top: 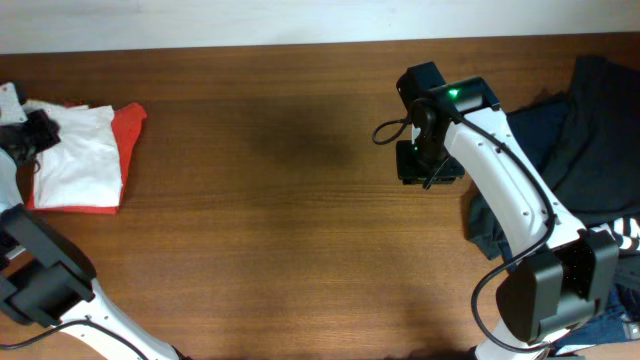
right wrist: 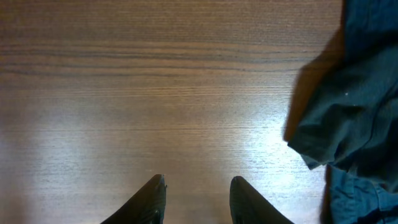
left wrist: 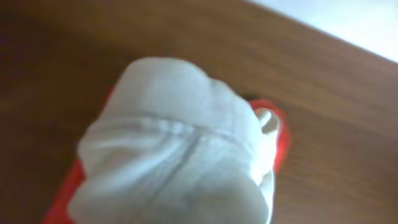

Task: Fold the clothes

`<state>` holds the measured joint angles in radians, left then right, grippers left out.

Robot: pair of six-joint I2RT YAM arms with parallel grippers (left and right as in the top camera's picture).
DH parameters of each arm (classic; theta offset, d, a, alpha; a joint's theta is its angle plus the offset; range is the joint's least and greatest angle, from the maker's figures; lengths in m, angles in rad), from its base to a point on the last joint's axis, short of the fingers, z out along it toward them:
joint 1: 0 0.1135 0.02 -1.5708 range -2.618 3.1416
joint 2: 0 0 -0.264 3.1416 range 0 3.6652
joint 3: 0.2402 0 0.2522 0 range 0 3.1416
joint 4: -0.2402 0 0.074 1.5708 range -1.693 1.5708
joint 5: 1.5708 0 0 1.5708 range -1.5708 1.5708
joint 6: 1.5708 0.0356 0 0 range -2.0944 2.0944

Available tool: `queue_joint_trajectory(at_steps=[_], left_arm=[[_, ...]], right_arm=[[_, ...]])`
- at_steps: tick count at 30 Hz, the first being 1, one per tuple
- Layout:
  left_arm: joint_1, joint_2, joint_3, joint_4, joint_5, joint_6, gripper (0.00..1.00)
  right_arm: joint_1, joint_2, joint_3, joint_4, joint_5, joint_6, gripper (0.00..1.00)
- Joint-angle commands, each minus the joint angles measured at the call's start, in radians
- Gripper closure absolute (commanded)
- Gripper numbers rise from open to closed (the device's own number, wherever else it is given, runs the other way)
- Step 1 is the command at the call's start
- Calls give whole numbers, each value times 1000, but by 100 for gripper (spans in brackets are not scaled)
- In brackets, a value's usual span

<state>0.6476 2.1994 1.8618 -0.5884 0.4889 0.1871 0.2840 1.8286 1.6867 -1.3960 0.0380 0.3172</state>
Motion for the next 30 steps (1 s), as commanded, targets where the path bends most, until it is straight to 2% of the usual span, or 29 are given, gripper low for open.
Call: queue_joint_trajectory(at_steps=[1, 2, 3, 7, 9, 14, 15, 16, 17, 18, 21, 22, 23, 25, 27, 28, 30], left_arm=[[-2, 2, 9, 10, 399, 104, 100], [-2, -1, 14, 9, 440, 103, 100], [-2, -1, 18, 8, 414, 103, 100], [-2, -1, 18, -41, 167, 103, 100], [-2, -1, 18, -45, 148, 103, 100], [-2, 0, 18, -51, -39, 103, 100], [2, 0, 18, -29, -133, 95, 54], [13, 0, 18, 6, -251, -34, 4], [37, 0, 21, 57, -277, -187, 1], [49, -1, 35, 104, -161, -188, 1], [37, -8, 124, 95, 97, -183, 1], [16, -25, 127, 89, 183, -183, 1], [-16, -36, 127, 59, 210, -163, 1], [-111, -40, 127, -73, 191, -99, 1], [-288, -40, 127, -279, -9, -55, 1], [-372, -40, 127, -387, -76, -55, 1], [-542, -40, 127, -611, -245, -66, 1]], right_arm=[[-4, -16, 13, -2, 20, 6, 62], [-4, -16, 13, -3, 20, 6, 62], [-4, -16, 13, -3, 19, 6, 62], [-4, -16, 13, -2, 20, 6, 62], [-4, -16, 13, 0, 20, 5, 62], [-4, -16, 13, 0, 20, 6, 62], [-4, -16, 13, 0, 19, 6, 62], [-4, -16, 13, 0, 19, 5, 62], [-4, -16, 13, -4, 19, 5, 62], [-4, -16, 13, -4, 19, 5, 62], [-4, -16, 13, -4, 20, 5, 62], [-4, -14, 13, -2, 20, 5, 53], [-4, -9, 13, 1, 19, 5, 52], [-4, 1, 13, 2, 1, 6, 48], [-25, 2, 13, 32, -127, 5, 36], [-80, 2, 13, 46, -224, 0, 27], [-177, 2, 13, 18, -340, -71, 21]])
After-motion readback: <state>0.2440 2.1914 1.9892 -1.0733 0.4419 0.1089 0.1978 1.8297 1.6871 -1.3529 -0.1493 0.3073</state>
